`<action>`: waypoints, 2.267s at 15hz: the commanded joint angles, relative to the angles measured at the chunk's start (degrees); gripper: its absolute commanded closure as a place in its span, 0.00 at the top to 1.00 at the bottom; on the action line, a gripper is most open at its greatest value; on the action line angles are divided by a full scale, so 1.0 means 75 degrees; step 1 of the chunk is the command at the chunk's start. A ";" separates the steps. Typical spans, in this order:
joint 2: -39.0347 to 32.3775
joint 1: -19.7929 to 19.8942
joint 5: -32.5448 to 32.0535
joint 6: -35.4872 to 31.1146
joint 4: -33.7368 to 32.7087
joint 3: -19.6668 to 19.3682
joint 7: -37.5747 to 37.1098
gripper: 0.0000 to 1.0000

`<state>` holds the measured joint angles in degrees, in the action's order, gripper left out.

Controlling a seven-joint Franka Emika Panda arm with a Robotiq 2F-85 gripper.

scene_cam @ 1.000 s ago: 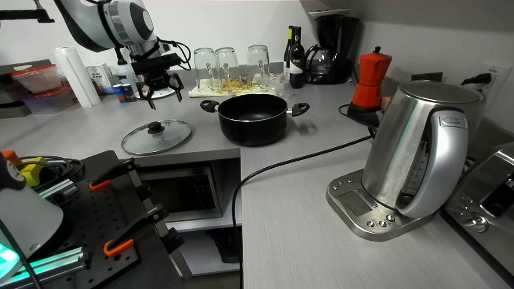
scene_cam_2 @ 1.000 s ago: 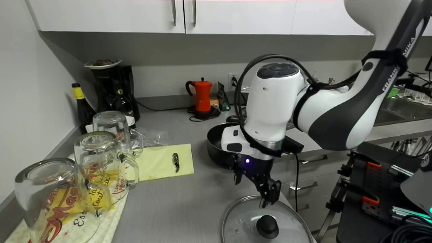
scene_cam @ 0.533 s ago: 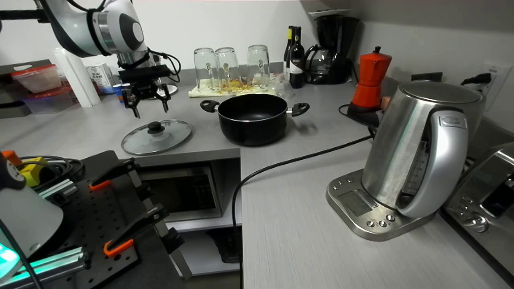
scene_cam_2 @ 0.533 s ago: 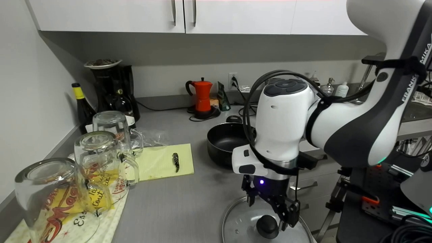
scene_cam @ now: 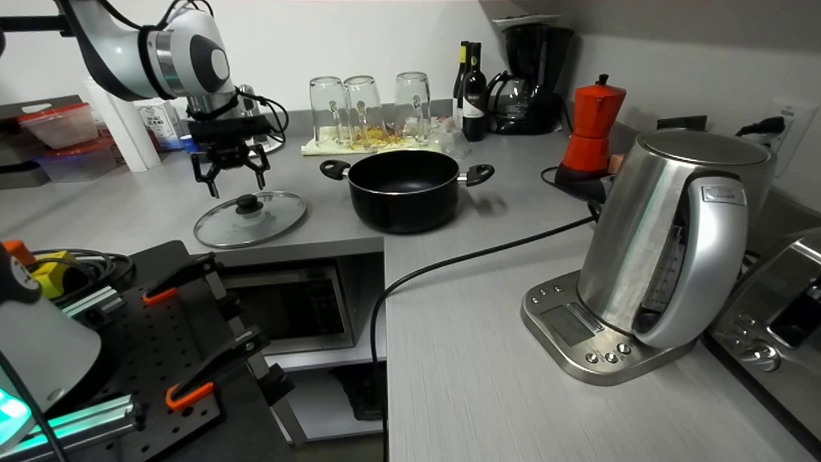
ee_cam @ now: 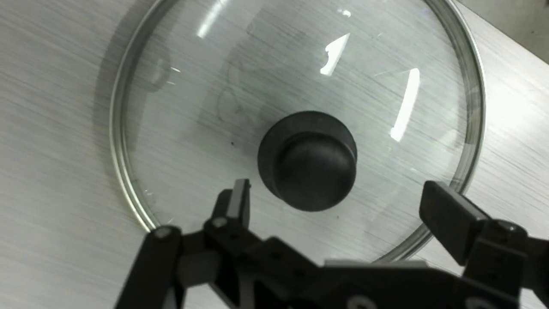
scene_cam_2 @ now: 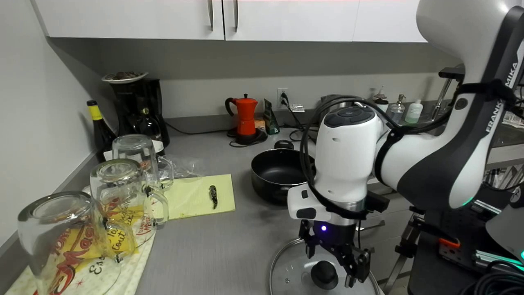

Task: Put the glass lid on the black pot.

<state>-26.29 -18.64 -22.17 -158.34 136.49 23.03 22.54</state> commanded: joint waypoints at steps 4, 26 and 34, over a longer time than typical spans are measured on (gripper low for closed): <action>-0.0394 0.0262 0.0083 -0.0521 -0.0051 -0.0051 0.0538 1.00; 0.0044 -0.0002 0.0117 -0.0058 -0.0047 0.0235 0.0431 0.25; 0.0735 -0.0750 -0.0001 0.0746 -0.0137 0.0199 -0.0106 0.25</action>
<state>-25.08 -22.30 -22.17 -156.00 135.42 24.85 23.95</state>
